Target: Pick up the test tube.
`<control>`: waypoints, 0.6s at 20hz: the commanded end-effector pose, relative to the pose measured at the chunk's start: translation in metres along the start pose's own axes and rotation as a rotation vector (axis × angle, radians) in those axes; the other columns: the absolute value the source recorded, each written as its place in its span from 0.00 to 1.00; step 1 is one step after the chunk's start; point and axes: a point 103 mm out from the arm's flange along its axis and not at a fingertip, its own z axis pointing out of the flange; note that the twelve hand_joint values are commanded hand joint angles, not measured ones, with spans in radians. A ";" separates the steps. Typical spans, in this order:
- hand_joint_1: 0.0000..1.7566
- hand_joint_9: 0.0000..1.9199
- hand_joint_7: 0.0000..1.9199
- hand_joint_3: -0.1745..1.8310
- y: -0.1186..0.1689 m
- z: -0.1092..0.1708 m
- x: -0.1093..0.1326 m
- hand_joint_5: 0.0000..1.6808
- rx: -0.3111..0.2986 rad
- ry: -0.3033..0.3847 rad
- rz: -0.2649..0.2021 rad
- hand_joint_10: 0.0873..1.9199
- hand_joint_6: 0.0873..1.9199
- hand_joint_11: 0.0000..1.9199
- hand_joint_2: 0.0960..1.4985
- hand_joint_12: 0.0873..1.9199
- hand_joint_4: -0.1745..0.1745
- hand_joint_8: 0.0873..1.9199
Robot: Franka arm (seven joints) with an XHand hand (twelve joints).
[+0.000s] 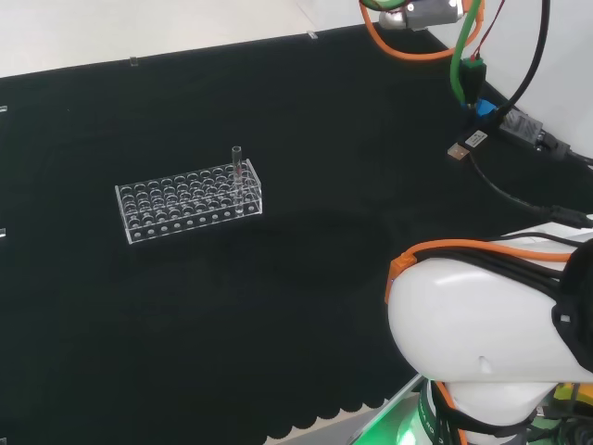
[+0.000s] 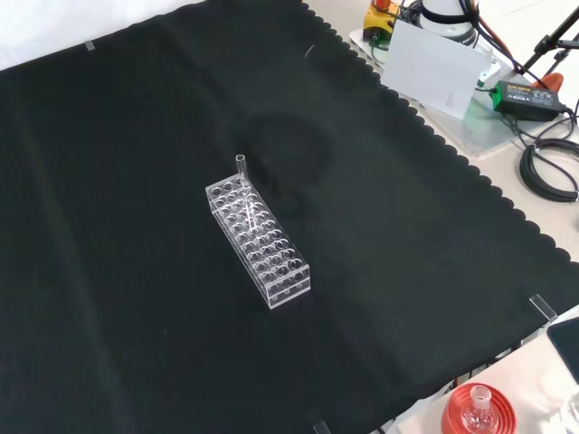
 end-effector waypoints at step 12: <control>0.36 0.19 0.19 0.13 -0.065 -0.082 -0.025 0.13 -0.053 -0.045 0.067 0.00 0.00 0.00 0.60 0.57 0.47 0.00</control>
